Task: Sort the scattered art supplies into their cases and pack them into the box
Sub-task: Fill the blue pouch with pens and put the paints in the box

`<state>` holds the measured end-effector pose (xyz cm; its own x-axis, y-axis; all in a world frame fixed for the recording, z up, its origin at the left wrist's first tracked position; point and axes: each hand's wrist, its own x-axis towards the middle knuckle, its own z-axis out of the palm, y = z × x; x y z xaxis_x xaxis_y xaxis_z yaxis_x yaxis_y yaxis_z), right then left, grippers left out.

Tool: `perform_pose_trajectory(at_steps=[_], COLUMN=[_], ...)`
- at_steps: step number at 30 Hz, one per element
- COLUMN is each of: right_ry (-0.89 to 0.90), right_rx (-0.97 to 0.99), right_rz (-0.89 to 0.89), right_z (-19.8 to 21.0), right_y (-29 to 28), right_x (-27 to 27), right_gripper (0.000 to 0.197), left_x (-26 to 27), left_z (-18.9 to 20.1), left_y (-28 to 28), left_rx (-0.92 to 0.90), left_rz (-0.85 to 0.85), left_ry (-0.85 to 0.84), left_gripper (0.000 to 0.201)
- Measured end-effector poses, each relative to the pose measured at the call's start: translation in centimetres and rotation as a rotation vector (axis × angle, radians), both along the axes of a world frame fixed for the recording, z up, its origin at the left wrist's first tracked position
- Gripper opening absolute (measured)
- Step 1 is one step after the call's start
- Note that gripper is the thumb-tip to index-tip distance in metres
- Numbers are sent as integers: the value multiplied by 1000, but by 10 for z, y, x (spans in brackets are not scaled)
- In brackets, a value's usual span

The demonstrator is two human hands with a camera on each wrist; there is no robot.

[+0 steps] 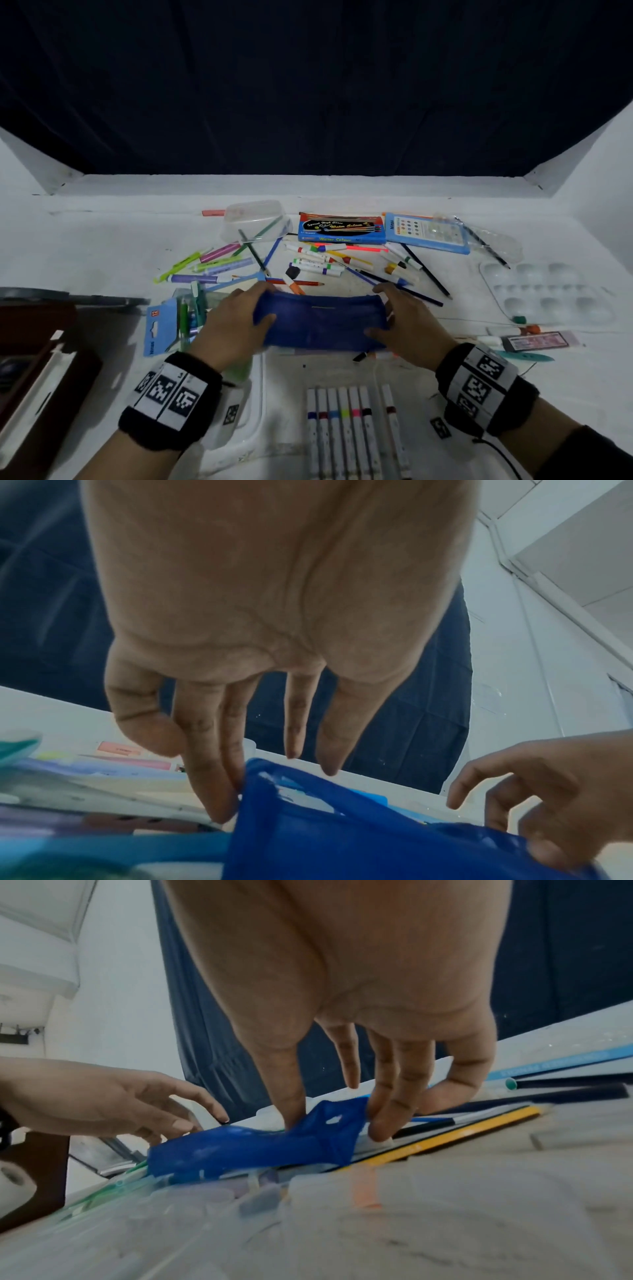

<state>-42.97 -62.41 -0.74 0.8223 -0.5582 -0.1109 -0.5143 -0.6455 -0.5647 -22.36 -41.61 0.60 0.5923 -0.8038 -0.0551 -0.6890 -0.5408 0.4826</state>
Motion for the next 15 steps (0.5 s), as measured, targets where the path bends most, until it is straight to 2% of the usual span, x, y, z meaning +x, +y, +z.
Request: perform_pose_trajectory(at_steps=[4, 7, 9, 12, 15], right_ry=[-165, -303, -359, -432, -443], right_rx=[43, -9, -36, -28, -112], right_rz=[19, 42, 72, 118, 222], right_z=[7, 13, 17, 23, 27], right_y=[-6, -10, -12, -14, -17], right_x=[-16, -33, -43, -61, -81], right_gripper=[52, 53, 55, 58, 59], left_x=[-7, -19, -25, -36, -48], left_z=[0, -5, -5, 4, 11], left_y=[11, 19, 23, 28, 36], left_rx=[-208, -348, -433, -517, -482], left_rz=[8, -75, -96, -126, -211], left_ry=[101, 86, 77, 36, 30], left_gripper=[56, 63, 60, 45, 46])
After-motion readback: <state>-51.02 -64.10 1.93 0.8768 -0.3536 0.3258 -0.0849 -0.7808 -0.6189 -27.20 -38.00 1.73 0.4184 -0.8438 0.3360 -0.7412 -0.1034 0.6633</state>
